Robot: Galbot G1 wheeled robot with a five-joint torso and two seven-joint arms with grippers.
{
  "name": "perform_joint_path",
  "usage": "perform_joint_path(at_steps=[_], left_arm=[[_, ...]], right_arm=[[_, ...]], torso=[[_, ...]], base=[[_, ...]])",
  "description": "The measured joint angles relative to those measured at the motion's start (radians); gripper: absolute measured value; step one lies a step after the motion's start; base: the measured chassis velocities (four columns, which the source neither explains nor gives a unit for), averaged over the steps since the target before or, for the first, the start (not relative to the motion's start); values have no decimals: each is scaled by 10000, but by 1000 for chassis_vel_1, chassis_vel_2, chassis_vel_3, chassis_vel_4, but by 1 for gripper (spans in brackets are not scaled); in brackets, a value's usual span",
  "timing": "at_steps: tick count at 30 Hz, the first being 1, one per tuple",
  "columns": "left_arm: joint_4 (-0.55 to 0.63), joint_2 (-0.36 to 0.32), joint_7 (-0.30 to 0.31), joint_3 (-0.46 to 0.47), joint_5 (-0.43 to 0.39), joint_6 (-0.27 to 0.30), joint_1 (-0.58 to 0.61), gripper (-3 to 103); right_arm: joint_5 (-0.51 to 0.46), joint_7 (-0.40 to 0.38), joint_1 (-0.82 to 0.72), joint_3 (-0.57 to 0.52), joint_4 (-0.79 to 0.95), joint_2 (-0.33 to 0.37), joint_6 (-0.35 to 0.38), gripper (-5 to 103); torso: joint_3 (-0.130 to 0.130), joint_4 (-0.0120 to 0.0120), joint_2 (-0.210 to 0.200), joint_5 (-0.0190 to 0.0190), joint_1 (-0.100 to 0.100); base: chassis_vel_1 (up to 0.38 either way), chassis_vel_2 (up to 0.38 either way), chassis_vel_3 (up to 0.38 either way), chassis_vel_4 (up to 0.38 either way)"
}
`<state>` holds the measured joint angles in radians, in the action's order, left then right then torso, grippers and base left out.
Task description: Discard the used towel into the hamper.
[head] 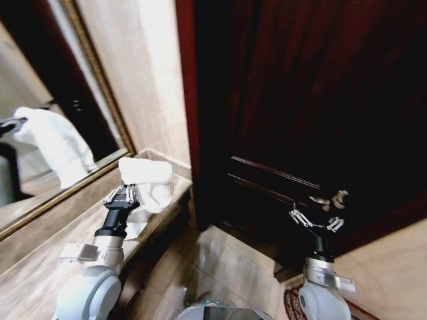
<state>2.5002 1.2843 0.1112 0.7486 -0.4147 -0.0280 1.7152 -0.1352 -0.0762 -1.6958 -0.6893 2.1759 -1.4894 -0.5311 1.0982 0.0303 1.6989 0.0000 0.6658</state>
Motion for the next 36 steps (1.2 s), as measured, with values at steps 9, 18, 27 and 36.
perform_joint_path(at_steps=[9, 18, 27, 36], left_arm=[[-1, 0, 49, 29, -180, -255, -73, 4], [-1, 27, 78, 24, -198, -371, -99, 4], [-2, 51, 34, 10, -172, -415, -63, 4], [-3, 103, 28, -57, -40, -450, -35, 4]], right_arm=[[101, 69, -37, 30, 73, -17, -92, 100], [247, 59, -27, 59, 45, -32, -168, 100], [232, 71, -23, 72, 46, -35, -228, 100], [209, 65, -24, 42, -79, -26, -310, 100]], torso=[[0, -2, 0, -2, 0], [0, 2, 0, -1, 2], [1, 1, -3, -1, 4], [-1, 0, 1, -2, -4]], base=[[-120, -125, -116, -122], [-11, -11, -11, -10], [79, -75, -94, 64], [209, -206, -206, 212]])
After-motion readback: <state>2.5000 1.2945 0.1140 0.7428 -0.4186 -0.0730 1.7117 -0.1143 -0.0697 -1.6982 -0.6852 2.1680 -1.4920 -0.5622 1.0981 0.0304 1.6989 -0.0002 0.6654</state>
